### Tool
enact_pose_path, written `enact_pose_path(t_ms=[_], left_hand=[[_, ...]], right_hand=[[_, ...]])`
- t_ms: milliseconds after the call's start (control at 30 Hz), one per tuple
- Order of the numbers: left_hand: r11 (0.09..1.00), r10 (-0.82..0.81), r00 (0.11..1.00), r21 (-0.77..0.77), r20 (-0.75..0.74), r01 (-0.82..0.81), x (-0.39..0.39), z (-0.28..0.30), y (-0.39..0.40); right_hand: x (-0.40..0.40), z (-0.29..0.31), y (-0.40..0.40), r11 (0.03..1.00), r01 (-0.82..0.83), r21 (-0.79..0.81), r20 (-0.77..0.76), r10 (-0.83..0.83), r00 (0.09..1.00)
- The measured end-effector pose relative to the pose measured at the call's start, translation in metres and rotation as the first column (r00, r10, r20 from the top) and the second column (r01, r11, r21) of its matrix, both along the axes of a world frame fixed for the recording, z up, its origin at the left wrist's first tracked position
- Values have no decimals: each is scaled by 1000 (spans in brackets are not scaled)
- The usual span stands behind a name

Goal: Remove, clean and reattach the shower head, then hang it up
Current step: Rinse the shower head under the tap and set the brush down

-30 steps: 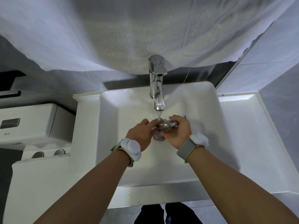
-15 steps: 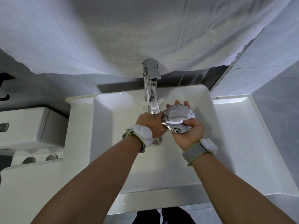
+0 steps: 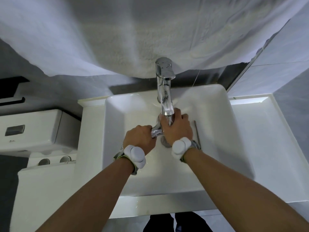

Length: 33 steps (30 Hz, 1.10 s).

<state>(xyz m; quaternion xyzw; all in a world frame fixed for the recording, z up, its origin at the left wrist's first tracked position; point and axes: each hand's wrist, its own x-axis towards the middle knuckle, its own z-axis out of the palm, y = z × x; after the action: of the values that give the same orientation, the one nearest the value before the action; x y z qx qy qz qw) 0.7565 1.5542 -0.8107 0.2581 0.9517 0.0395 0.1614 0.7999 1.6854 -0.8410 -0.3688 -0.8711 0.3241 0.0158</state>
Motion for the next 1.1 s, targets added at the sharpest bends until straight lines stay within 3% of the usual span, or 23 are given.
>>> enact_pose_path(t_ms=[67,133,200,300,400,500,567,667,700,767,833,900,967,1033,1067,1100], left_hand=[[1000,-5,1000,-18,-29,4,1,0,-9],[999,-12,999,-32,-33,11,6,0,-15],[999,9,1000,-38,-15,-9,9,-1,-16],[999,7,1000,-43,-20,-7,6,0,-15],[999,-2,1000,-39,-12,2,5,3,-17],[999,33,998,0,51,-33,8,1,-18],[997,66,994,37,85,-69,11,-2,-15],[983,157,974,70,161,-170,8,-4,-12],[980,175,968,68,181,-190,6,-4,-11],[976,191,951,56,243,-210,0,-3,-12],[976,180,915,52,362,-213,-4,-3,-15],[959,138,855,150,501,-242,-5,-6,-16],[917,23,828,317,561,-240,-3,-7,-12],[925,-110,874,370,474,-84,-4,-11,-3],[933,-127,879,357,460,-52,-4,-11,1],[934,-115,857,348,502,-78,-5,-8,6]], right_hand=[[-12,0,15,986,-5,-165,118,25,993],[-16,3,19,979,-25,-202,170,60,984],[-9,5,5,994,-60,-90,110,70,991],[3,8,-19,955,-208,210,67,198,978],[-8,10,-3,968,-246,44,135,238,962],[-13,12,21,968,-81,-238,133,116,984],[-7,16,19,978,-84,-190,119,108,987],[-2,20,-2,974,-216,68,106,208,972],[-4,22,-3,968,-237,85,106,228,968],[-12,30,8,975,-190,-112,136,204,969],[-16,32,24,873,-40,-486,80,90,993],[-9,32,29,610,170,-774,88,-162,983],[-1,29,27,377,266,-887,139,-332,933],[7,29,23,230,263,-937,148,-422,894],[10,28,24,192,252,-948,144,-450,881],[13,30,26,225,249,-942,125,-452,883]])
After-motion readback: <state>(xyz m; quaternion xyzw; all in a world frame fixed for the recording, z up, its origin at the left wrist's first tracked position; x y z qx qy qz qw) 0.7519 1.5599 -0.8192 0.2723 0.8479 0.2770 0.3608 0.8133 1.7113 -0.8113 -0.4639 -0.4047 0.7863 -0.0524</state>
